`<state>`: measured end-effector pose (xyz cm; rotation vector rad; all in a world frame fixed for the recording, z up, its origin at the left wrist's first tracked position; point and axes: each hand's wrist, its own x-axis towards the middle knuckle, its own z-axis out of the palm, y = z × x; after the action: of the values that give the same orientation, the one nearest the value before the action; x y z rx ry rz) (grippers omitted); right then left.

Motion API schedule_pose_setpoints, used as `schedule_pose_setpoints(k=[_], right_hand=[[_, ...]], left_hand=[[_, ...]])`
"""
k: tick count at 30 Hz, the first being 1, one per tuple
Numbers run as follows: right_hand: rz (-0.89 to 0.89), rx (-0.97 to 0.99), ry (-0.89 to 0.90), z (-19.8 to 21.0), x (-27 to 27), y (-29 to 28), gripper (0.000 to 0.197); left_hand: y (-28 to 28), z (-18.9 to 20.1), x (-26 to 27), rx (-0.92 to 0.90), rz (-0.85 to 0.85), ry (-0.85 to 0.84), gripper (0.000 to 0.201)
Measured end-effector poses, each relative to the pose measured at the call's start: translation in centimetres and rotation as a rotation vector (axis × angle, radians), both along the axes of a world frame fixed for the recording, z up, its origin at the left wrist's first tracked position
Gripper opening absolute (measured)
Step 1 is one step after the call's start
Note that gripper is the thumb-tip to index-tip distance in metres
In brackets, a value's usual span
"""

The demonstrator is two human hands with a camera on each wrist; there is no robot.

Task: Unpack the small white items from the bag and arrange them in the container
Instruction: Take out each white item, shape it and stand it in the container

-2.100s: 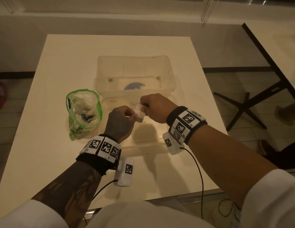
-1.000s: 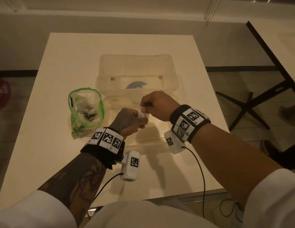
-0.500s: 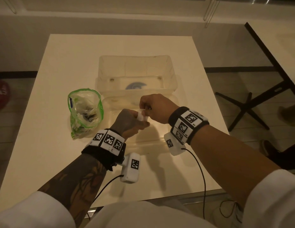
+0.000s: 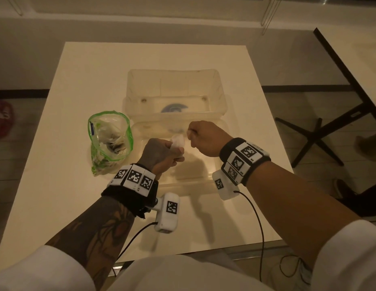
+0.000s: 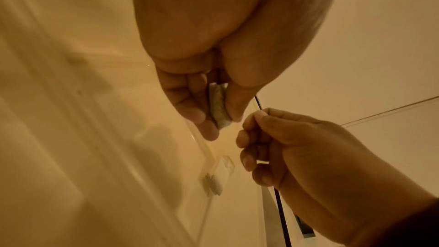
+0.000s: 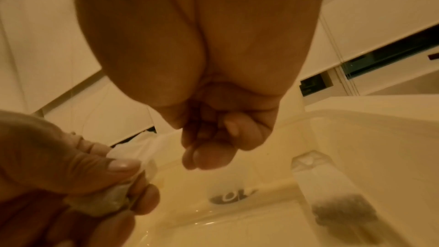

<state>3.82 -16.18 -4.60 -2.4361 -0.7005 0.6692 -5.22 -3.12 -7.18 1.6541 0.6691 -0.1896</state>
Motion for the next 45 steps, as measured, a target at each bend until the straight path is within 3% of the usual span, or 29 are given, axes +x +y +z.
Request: schedule_pose_setpoints(k=[2,6,14,18,23,26,30,33,34,37,40,43,45], right_hand=[[0.01,0.01,0.093,0.1,-0.1,-0.1,0.028],[0.044,0.026,0.108,0.3,-0.2,-0.1,0.017],[0.019,0.041,0.089,0.6,0.1,-0.1,0.008],[0.011,0.06,0.067,0.1,0.0,0.0,0.013],[-0.006,0.146,0.058,-0.8,0.1,-0.1,0.004],[-0.008,0.132,0.015,-1.0,0.3,-0.3,0.01],[0.058,0.135,0.106,-0.5,0.4,-0.4,0.019],[0.12,0.08,0.06,-0.2,0.5,-0.5,0.004],[0.114,0.077,0.047,-0.1,0.6,-0.6,0.007],[0.118,0.06,0.023,0.0,0.7,-0.6,0.015],[0.127,0.053,0.025,0.1,0.7,-0.7,0.013],[0.104,0.073,0.017,0.0,0.9,-0.9,0.005],[0.098,0.072,0.013,0.0,1.0,-1.0,0.011]], left_hand=[[0.1,0.1,0.0,-0.076,0.02,0.005,0.019],[-0.1,0.4,-0.1,-0.117,-0.015,0.027,0.019],[-0.2,0.9,0.1,0.12,-0.004,-0.011,0.024],[-0.4,1.0,0.2,0.234,-0.02,-0.048,0.027],[-0.5,1.0,0.2,0.245,-0.044,-0.037,0.03],[-0.6,1.0,0.2,0.252,-0.056,-0.035,0.028],[-0.6,0.9,0.2,0.283,-0.106,-0.053,0.028],[-0.6,0.9,0.2,0.282,-0.106,-0.061,0.028],[-0.6,0.9,0.1,0.286,-0.107,-0.065,0.029],[-0.8,1.2,0.3,0.222,-0.073,-0.065,0.029],[-0.9,1.3,0.3,0.031,-0.04,-0.042,0.036],[-0.9,1.2,0.3,-0.045,-0.066,-0.03,0.022],[-0.9,1.0,0.4,-0.043,-0.062,-0.02,0.013]])
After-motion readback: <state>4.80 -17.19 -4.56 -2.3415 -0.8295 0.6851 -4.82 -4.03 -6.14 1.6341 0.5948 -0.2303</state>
